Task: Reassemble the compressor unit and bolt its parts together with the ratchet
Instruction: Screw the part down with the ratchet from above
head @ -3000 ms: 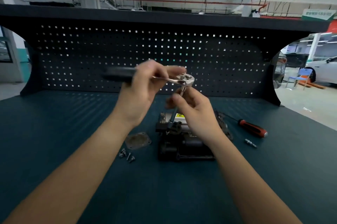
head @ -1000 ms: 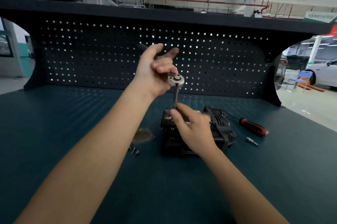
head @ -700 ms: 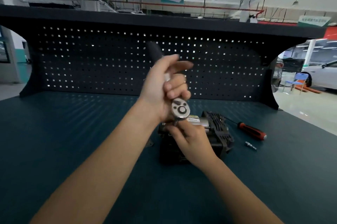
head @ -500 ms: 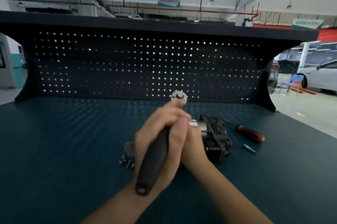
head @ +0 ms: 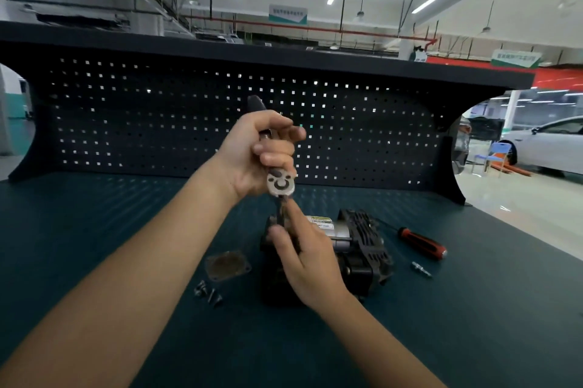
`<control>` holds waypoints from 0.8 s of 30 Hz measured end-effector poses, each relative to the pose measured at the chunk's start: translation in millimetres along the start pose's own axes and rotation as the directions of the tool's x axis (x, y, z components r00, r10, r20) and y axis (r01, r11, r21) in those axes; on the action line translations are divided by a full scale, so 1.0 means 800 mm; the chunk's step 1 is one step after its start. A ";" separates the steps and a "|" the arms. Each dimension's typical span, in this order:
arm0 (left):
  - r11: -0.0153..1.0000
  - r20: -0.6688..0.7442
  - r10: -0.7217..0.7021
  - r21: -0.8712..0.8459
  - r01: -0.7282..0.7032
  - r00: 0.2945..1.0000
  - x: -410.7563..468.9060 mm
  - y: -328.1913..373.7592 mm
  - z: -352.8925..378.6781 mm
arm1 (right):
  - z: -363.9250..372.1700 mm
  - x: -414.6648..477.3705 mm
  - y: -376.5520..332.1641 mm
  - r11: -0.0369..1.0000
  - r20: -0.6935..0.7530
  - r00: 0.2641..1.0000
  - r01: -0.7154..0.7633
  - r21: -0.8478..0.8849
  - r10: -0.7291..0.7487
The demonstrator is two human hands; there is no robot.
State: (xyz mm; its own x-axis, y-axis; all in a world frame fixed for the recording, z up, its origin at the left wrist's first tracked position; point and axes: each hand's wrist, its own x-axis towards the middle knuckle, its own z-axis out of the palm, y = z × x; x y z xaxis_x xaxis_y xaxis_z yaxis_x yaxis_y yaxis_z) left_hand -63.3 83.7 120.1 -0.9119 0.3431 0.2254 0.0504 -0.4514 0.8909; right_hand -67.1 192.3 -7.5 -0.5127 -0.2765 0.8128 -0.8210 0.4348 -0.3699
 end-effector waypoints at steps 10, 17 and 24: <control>0.674 0.105 0.401 0.638 -0.371 0.910 -0.069 -0.072 0.030 | 0.001 0.007 0.014 0.989 -0.071 0.989 -0.131 -0.071 0.126; 0.871 -0.180 0.486 0.023 -0.491 0.855 -0.031 -0.043 -0.009 | -0.012 0.001 0.009 0.982 -0.030 0.991 -0.123 0.143 0.128; 0.989 0.113 0.008 0.143 -0.025 0.994 0.007 -0.002 -0.007 | -0.022 0.005 0.019 0.999 -0.039 0.999 0.002 0.035 -0.001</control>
State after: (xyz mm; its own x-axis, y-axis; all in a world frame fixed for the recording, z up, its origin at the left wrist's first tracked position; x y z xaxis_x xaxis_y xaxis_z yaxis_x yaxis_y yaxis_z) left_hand -70.8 82.0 117.6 -0.8595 0.4301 0.2760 0.1308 -0.3370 0.9324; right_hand -77.2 213.2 -2.2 -0.5021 -0.2432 0.8300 -0.8304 0.4037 -0.3840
